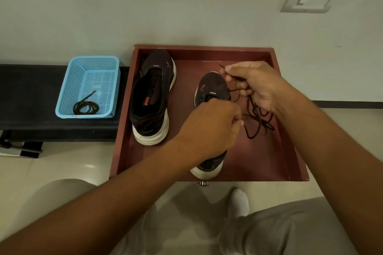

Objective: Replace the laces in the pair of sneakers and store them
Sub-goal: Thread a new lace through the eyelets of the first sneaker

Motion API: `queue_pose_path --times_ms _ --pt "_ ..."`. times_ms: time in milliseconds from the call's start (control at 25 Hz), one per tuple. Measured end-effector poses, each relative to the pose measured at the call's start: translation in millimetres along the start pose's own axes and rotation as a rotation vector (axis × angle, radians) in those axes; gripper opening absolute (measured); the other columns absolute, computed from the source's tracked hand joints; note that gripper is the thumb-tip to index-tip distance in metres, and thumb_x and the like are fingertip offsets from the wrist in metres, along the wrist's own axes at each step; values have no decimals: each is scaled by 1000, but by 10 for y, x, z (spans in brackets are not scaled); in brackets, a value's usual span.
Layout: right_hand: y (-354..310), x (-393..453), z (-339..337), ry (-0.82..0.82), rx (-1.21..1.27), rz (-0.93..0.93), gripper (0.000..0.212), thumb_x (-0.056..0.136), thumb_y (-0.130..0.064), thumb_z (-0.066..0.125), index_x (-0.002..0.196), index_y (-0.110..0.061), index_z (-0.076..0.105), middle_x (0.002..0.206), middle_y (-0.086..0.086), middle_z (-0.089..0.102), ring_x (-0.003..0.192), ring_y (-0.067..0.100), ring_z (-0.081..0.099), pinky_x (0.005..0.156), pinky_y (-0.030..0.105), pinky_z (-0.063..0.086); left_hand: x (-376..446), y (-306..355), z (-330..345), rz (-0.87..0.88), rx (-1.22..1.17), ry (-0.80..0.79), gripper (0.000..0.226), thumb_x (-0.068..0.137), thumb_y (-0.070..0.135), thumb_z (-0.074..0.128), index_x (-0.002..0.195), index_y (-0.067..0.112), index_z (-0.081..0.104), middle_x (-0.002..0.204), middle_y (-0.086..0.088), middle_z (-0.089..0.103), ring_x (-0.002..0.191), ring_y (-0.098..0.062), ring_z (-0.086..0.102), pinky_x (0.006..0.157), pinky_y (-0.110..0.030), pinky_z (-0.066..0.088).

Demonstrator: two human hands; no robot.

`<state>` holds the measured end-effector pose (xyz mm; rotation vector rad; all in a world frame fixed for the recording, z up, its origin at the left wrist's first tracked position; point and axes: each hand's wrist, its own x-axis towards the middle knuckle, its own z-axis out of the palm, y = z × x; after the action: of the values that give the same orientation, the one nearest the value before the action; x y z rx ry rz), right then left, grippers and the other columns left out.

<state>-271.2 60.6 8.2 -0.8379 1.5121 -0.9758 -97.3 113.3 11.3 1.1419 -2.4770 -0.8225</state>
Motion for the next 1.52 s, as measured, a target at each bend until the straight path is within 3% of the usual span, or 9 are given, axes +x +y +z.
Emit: queue_pose_path --times_ms 120,280,480,680,800,920,1160,1320,1520 --pt "103 -25 81 37 -157 2 15 97 -17 68 99 -6 78 78 1 75 50 5 44 41 14 34 25 -247 -139 -234 -52 198 5 89 24 71 90 21 67 81 6 65 73 -14 63 71 -38 57" --pt "212 -46 194 14 -297 -44 13 97 -14 68 97 -4 77 84 6 79 51 6 53 50 15 44 85 -518 -79 -491 -189 152 41 82 31 82 115 17 61 103 3 62 87 -9 61 75 -27 55" --pt "298 45 246 18 -343 -46 10 96 -12 69 89 -12 77 83 2 80 52 8 55 75 29 53 186 -624 41 -512 -229 198 33 81 23 83 110 14 72 90 5 68 80 -8 66 73 -29 60" --pt "314 70 265 -6 -478 -111 13 98 -20 68 89 -18 77 78 -7 78 49 0 55 65 23 52 271 -713 50 -527 -226 245 6 86 18 74 88 16 79 75 2 72 71 -9 69 67 -30 60" --pt "334 85 294 -19 -581 -143 18 99 -21 64 88 -22 78 77 -12 77 51 -9 58 61 16 46 285 -784 77 -567 -331 240 14 87 11 67 78 9 77 75 -14 72 65 -15 67 60 -39 58" --pt "351 96 296 -22 -605 -153 19 99 -18 62 91 -19 79 78 -11 77 56 -14 59 64 15 44 304 -771 70 -621 -479 252 20 87 1 66 75 14 76 75 -10 73 67 -12 66 58 -28 55" --pt "390 31 242 13 -625 -252 10 88 -18 76 79 -22 80 74 -13 74 69 -7 65 66 13 49 324 -760 63 -786 -773 246 16 87 -3 71 90 12 75 92 -8 75 91 -20 72 63 -21 54" --pt "421 -18 286 66 -725 -321 8 86 -23 80 80 -26 78 76 -16 69 66 -10 61 56 2 41 297 -752 59 -772 -813 225 17 88 -2 70 94 13 76 92 -6 75 88 -17 72 52 -15 49" --pt "534 -25 420 204 -788 -397 9 87 -24 76 79 -25 78 78 -13 70 73 0 64 62 10 41 285 -774 89 -748 -843 236 26 87 -3 70 107 12 78 102 -7 77 96 -20 73 61 -18 52"
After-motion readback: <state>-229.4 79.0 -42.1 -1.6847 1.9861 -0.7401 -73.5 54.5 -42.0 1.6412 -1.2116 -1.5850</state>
